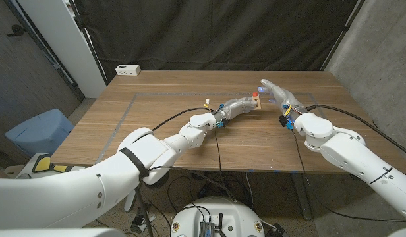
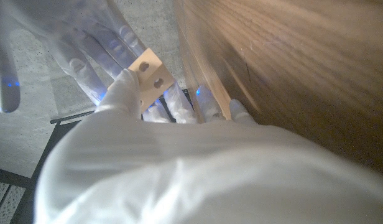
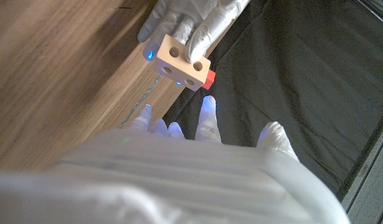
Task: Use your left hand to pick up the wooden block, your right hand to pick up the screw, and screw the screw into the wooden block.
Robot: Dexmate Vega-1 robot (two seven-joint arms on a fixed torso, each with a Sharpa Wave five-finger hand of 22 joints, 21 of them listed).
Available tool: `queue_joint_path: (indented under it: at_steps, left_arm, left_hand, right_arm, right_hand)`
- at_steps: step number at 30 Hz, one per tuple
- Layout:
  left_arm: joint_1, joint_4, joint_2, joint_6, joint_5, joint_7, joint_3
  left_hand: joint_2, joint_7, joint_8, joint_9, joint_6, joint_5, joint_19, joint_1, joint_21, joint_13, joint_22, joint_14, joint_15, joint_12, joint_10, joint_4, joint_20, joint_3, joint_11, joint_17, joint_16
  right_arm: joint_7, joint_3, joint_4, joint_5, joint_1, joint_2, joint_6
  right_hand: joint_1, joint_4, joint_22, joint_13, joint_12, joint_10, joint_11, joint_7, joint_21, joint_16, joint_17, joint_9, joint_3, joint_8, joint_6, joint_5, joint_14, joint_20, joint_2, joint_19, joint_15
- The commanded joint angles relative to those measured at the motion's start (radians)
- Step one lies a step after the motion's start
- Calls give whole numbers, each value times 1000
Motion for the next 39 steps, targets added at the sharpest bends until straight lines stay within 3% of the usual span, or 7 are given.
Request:
queue_joint_path:
  at_steps: [1, 19, 39]
  left_arm:
    - [-13, 4, -3, 29, 2, 19, 6]
    - [-23, 6, -7, 63, 0, 33, 13]
    - [-7, 3, -5, 24, -4, 11, 9]
  left_hand:
    - [5, 15, 8, 4, 34, 4, 2, -3, 7, 5, 4, 8, -24, 4, 4, 7, 7, 7, 2, 2, 4]
    - [5, 16, 8, 4, 33, 4, 2, -1, 7, 5, 4, 8, -24, 5, 5, 5, 8, 8, 0, 1, 3]
    - [6, 16, 8, 4, 34, 4, 2, -3, 7, 4, 4, 8, -23, 3, 2, 7, 7, 7, -1, 2, 4]
  right_arm:
    - [22, -22, 30, 14, 28, 5, 0]
    - [22, -35, 23, 21, 33, 0, -10]
    - [-3, -23, -26, 23, -11, -17, -11]
  right_hand:
    - [-9, 1, 0, 2, -1, -10, -3, -2, 0, 3, 3, 1, -5, 2, -3, 2, -33, 7, -3, 1, 9]
    - [-13, 3, 0, 2, 0, -10, -3, -3, 1, 3, 3, 1, -6, 4, -2, 4, -32, 6, -1, 2, 9]
    - [-13, 3, 0, 2, 1, -10, -2, 0, 1, 4, 2, 1, -5, 6, 1, 5, -32, 6, 4, 3, 9]
